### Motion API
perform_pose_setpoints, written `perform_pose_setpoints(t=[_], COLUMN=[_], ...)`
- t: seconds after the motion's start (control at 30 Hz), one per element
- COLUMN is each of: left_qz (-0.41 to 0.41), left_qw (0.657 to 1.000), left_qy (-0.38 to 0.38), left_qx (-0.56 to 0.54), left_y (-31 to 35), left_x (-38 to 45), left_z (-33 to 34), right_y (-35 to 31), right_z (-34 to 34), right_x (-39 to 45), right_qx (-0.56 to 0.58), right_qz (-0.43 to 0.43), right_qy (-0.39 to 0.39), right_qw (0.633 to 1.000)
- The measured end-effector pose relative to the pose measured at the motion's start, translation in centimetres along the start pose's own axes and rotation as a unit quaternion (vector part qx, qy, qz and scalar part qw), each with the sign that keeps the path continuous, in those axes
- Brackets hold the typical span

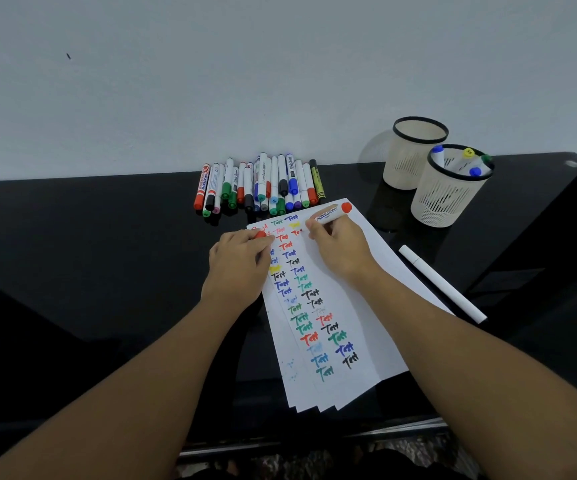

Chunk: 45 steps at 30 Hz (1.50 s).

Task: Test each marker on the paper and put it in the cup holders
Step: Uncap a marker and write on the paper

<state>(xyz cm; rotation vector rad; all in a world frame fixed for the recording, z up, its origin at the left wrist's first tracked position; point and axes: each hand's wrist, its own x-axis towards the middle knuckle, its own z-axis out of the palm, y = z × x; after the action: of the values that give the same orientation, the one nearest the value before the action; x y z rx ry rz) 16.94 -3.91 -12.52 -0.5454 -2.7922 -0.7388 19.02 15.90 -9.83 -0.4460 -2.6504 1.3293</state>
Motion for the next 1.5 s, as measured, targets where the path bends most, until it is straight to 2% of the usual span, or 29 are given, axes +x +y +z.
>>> perform_pose_setpoints(t=[0.17,0.5,0.7,0.93,1.1,1.27,1.37,1.43,1.5], left_qz=[-0.001,0.001,-0.003,0.003,0.003,0.012,-0.005,-0.044,-0.071], left_qw=[1.0,1.0,1.0,1.0,1.0,1.0,0.999,0.997,0.995], left_qy=[0.005,0.003,0.003,0.011,0.009,0.009,0.007,0.012,0.04], left_qx=[-0.007,-0.004,-0.003,-0.008,-0.011,-0.026,-0.044,-0.063,-0.056], left_y=[-0.1,0.0,0.1,-0.1,0.1,-0.1,0.3,0.6,0.6], left_x=[0.0,0.1,0.0,0.0,0.0,-0.2,-0.2,-0.1,-0.2], left_z=[0.2,0.1,0.0,0.2,0.0,-0.1,-0.4,-0.6,-0.6], right_y=[-0.1,-0.1,-0.2,0.0,0.1,0.3,0.4,0.4,0.3], right_z=[0.1,0.0,0.0,-0.1,0.1,-0.6,-0.6,-0.6,-1.0], right_x=[0.1,0.0,-0.1,-0.1,0.0,-0.4,-0.6,-0.6,-0.6], right_qx=[-0.034,0.006,-0.03,0.003,-0.022,0.139,0.15,0.135,0.136], right_qz=[0.001,0.0,-0.007,-0.004,-0.011,-0.062,-0.067,-0.069,-0.067], right_qy=[-0.002,0.006,-0.002,-0.002,0.007,0.041,0.054,0.032,-0.029], right_qw=[0.999,1.0,1.0,1.0,1.0,0.987,0.985,0.988,0.988])
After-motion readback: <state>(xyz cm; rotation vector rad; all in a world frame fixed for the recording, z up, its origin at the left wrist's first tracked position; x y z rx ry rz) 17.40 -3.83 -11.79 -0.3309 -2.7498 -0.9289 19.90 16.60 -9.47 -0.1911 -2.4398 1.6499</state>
